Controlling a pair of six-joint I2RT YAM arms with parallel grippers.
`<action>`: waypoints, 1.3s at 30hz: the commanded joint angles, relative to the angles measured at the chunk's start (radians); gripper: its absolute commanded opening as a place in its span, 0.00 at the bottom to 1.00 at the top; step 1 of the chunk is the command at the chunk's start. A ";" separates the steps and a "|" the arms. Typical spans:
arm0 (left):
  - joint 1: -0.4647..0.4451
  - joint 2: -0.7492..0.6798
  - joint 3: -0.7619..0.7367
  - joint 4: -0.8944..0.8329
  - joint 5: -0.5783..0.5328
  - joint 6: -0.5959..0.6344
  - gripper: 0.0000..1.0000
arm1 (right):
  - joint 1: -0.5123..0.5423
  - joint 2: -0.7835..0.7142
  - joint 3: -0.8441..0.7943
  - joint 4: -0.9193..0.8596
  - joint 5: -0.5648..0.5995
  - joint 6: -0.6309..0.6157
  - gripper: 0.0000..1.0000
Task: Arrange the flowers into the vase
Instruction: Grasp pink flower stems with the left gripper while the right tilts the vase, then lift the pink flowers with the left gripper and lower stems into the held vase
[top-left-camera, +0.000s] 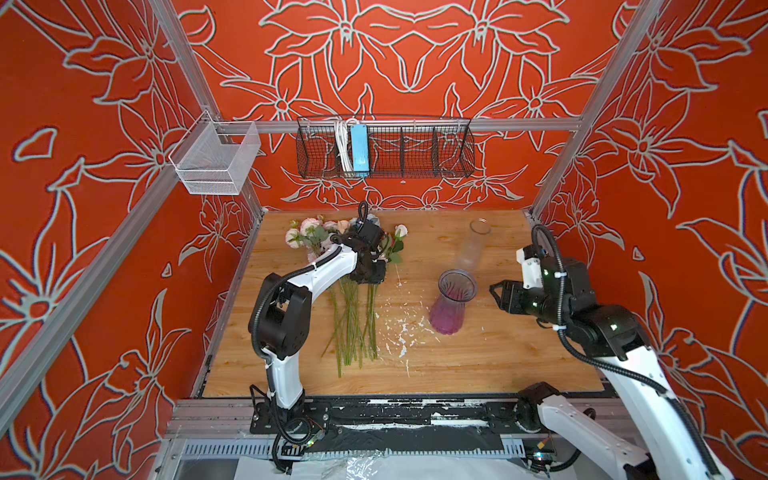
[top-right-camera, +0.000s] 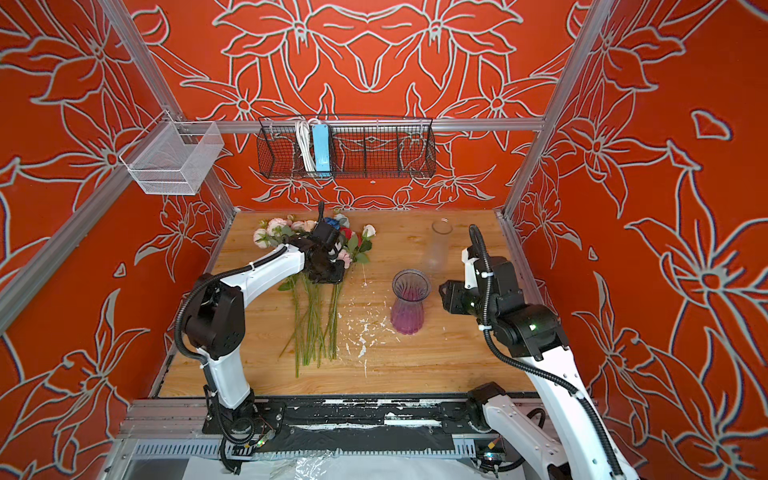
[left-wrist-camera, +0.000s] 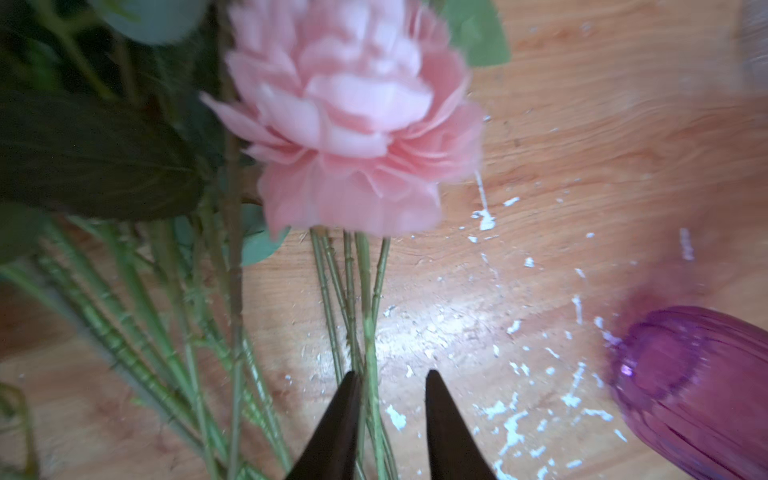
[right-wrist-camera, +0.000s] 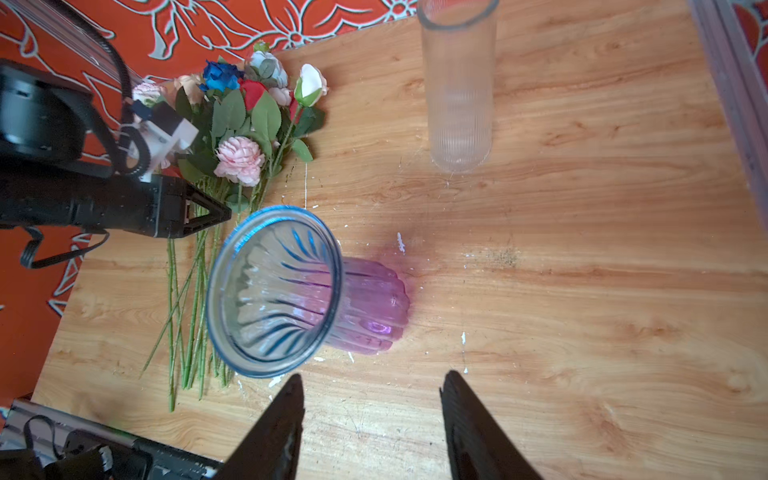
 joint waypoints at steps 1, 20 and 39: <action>-0.009 0.049 0.035 -0.054 -0.014 0.011 0.31 | -0.003 -0.036 -0.101 0.116 0.034 0.054 0.53; -0.009 -0.041 -0.011 -0.021 -0.005 -0.078 0.00 | -0.002 -0.103 -0.160 0.126 0.068 0.044 0.50; -0.009 -0.615 -0.211 0.080 0.057 -0.069 0.00 | -0.002 -0.120 -0.196 0.243 -0.010 0.073 0.50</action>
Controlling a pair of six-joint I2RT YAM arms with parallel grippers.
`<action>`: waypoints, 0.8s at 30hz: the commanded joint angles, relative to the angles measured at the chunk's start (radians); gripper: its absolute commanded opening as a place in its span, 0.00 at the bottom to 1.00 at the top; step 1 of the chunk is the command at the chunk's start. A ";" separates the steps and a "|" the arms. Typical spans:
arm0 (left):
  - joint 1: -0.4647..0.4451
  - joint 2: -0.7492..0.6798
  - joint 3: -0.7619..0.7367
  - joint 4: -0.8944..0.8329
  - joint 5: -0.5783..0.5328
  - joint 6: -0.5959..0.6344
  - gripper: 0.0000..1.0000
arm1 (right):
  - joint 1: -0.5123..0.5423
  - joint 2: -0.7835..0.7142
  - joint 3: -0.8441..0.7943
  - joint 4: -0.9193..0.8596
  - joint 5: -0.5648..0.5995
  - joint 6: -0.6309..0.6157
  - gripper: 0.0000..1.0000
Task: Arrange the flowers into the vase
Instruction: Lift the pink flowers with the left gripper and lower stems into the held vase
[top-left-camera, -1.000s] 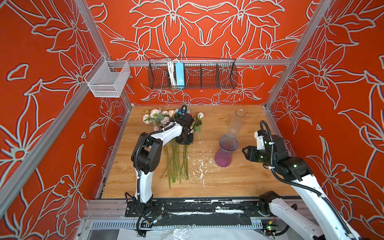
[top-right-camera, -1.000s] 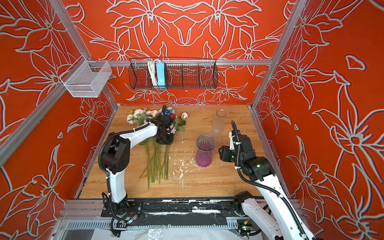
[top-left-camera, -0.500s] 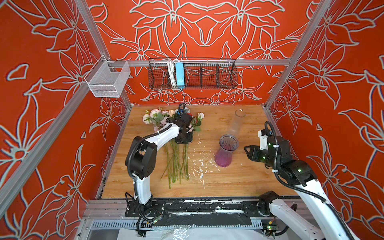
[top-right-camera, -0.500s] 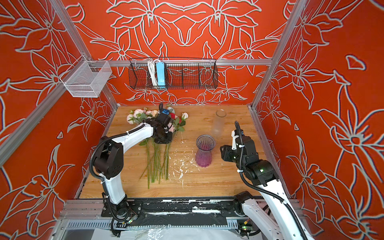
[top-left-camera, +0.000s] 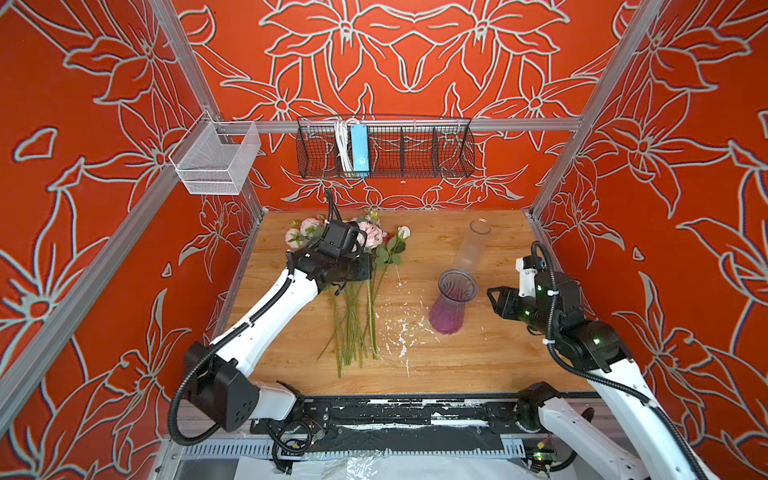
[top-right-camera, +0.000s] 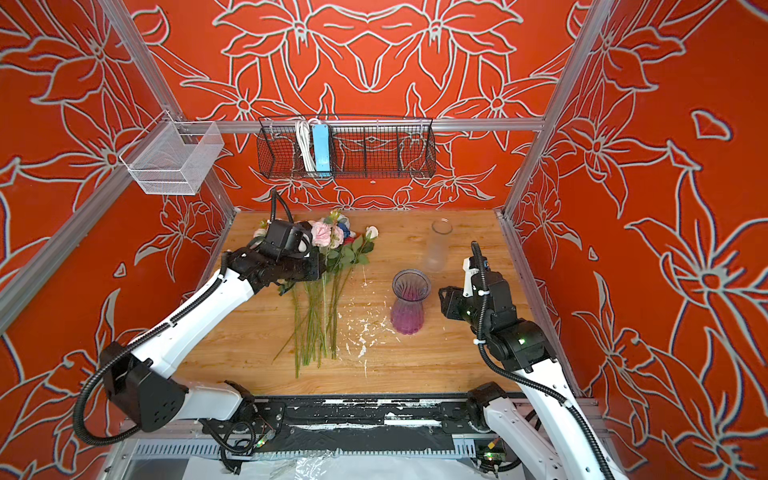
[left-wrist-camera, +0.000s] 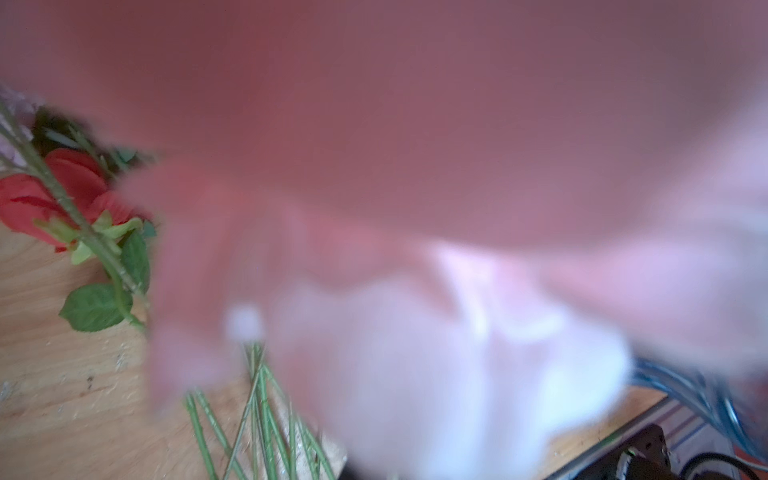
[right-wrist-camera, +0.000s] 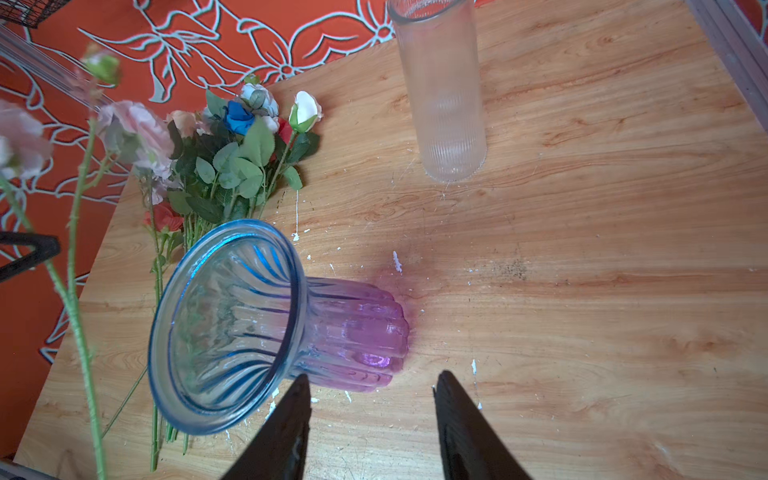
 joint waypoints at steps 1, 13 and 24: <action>-0.002 -0.100 -0.050 0.084 0.048 0.025 0.00 | -0.002 -0.022 -0.008 0.062 -0.068 0.004 0.50; -0.025 -0.273 -0.166 0.658 0.343 -0.015 0.00 | 0.006 -0.081 -0.062 0.523 -0.637 0.074 0.65; -0.183 -0.045 0.001 0.811 0.421 -0.070 0.00 | 0.110 0.137 0.113 0.474 -0.635 -0.089 0.64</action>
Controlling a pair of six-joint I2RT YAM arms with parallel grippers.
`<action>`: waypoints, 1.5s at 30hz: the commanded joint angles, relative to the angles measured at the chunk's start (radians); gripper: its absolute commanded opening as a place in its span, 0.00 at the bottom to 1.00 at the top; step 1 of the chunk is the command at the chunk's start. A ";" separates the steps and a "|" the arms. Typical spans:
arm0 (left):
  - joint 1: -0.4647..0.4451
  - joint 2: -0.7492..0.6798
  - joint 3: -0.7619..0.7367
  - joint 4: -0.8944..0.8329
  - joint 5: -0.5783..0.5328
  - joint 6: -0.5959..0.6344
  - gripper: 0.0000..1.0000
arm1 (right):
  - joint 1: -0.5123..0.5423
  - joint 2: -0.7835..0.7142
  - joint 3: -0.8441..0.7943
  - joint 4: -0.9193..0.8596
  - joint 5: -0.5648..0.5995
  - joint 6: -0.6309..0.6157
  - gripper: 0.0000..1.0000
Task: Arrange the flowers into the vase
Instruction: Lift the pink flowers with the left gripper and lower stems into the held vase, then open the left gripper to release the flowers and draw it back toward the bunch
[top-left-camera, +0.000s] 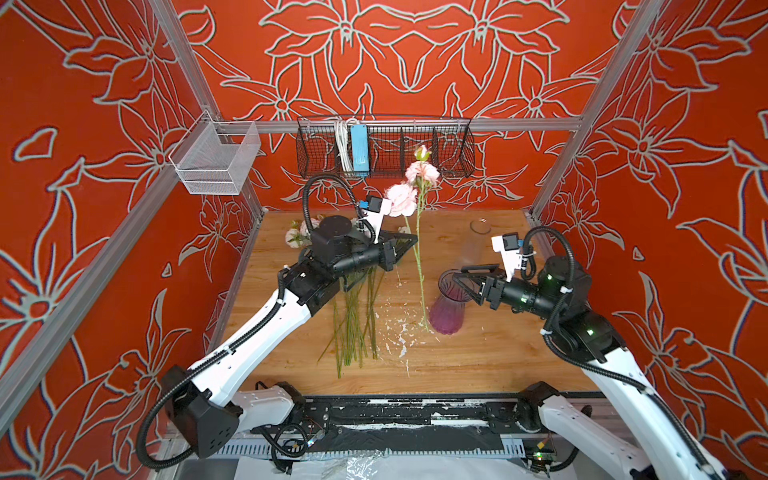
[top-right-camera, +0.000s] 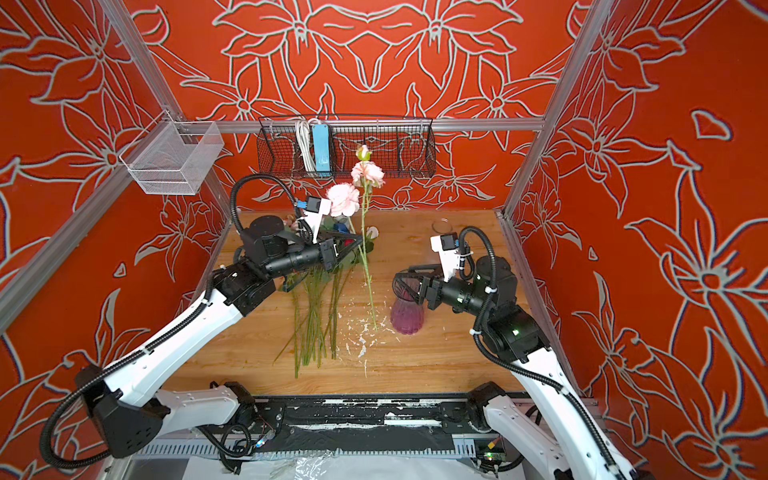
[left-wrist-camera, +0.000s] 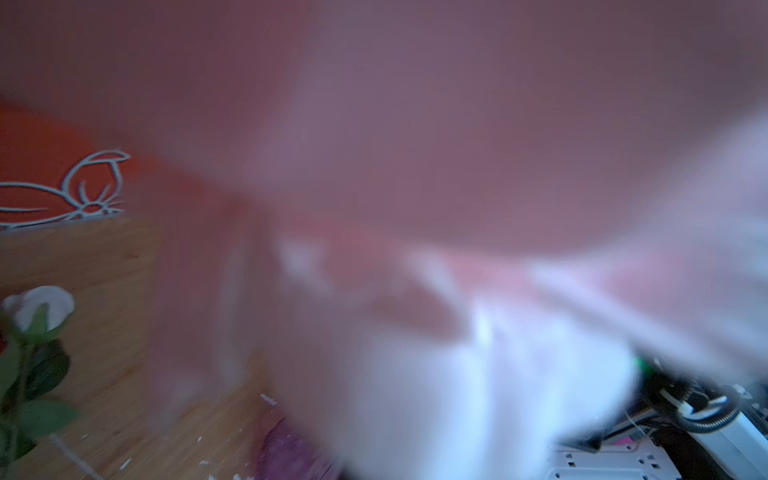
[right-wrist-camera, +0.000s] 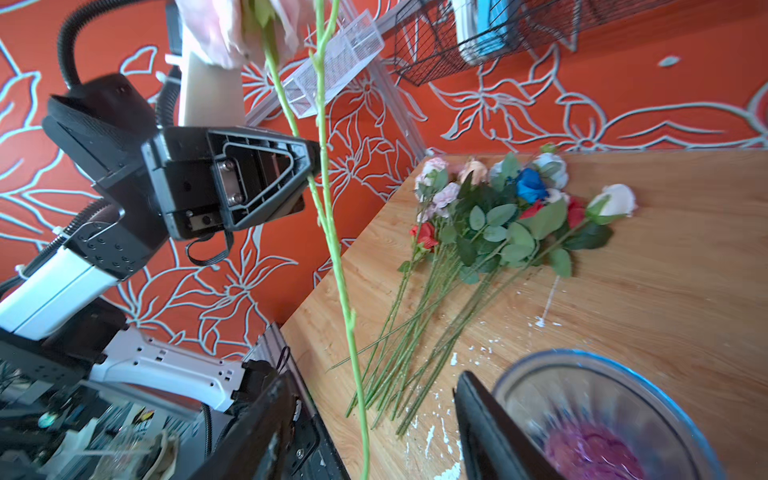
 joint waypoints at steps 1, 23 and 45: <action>-0.037 0.056 0.050 0.099 0.049 -0.027 0.00 | 0.036 0.061 0.069 0.009 -0.016 -0.072 0.63; -0.059 0.110 0.026 0.187 0.087 -0.103 0.19 | 0.061 0.222 0.159 0.063 0.008 -0.079 0.06; -0.057 -0.705 -0.660 -0.006 -0.595 -0.128 1.00 | 0.099 0.171 0.195 0.216 0.722 -0.403 0.00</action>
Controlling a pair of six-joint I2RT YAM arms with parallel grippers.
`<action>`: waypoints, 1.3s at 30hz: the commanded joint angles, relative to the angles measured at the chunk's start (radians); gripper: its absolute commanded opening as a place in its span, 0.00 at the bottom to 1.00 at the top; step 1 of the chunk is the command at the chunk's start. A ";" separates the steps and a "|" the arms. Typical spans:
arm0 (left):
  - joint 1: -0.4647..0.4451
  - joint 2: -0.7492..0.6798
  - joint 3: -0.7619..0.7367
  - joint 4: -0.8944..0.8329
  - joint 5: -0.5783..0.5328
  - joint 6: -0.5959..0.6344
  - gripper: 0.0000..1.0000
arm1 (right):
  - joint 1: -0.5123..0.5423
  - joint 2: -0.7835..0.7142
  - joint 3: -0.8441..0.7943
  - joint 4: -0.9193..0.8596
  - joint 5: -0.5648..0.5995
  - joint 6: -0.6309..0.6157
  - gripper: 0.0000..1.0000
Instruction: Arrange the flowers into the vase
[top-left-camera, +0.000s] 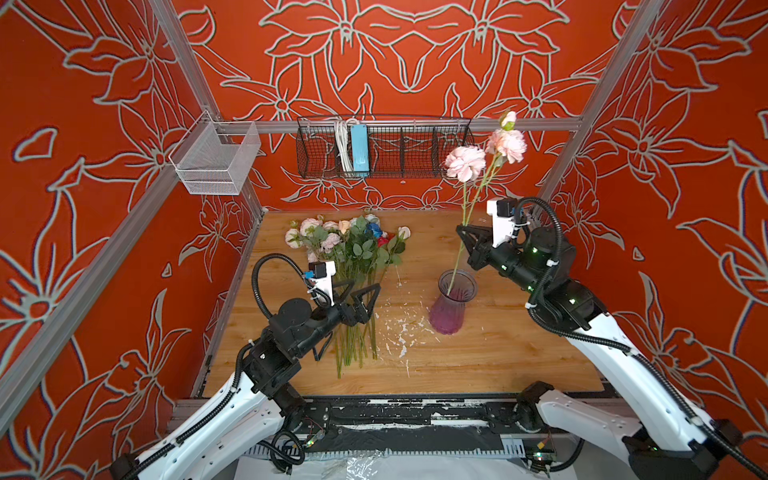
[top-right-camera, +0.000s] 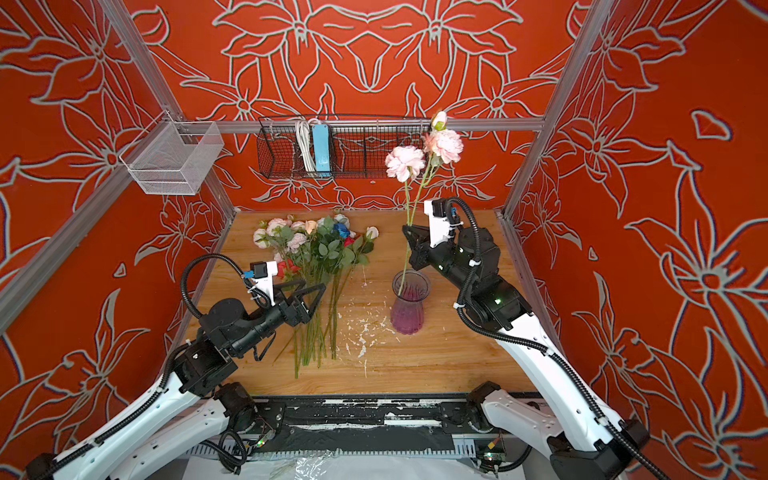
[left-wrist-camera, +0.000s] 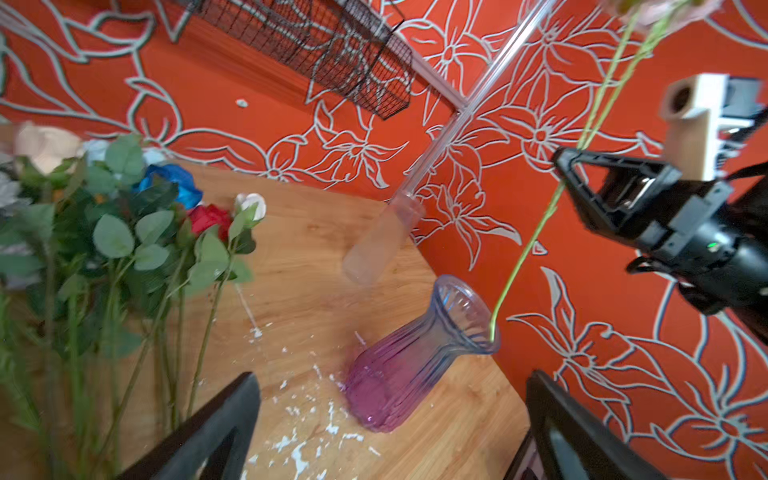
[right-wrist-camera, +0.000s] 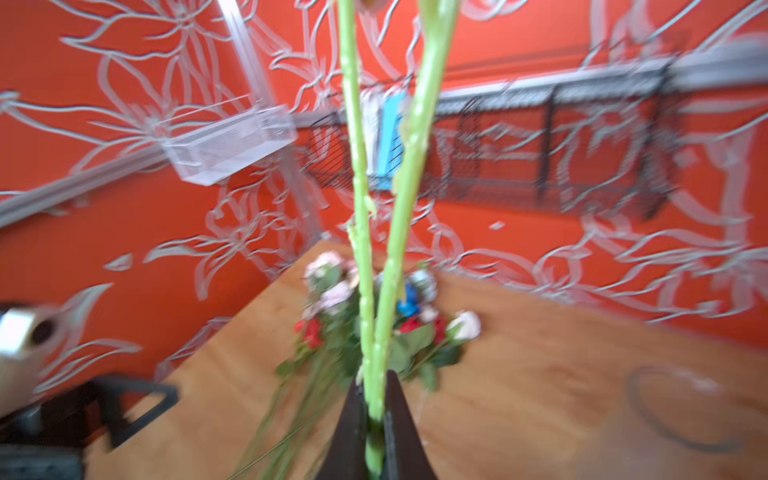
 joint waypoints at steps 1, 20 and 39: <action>-0.002 -0.037 0.010 -0.001 -0.090 -0.018 1.00 | 0.007 -0.010 -0.012 0.090 0.208 -0.147 0.00; -0.002 0.155 0.055 0.069 -0.067 0.016 1.00 | 0.065 -0.087 -0.362 0.143 0.161 -0.040 0.08; -0.002 0.287 0.214 -0.056 -0.072 0.042 1.00 | 0.085 -0.292 -0.365 -0.124 0.231 0.083 0.48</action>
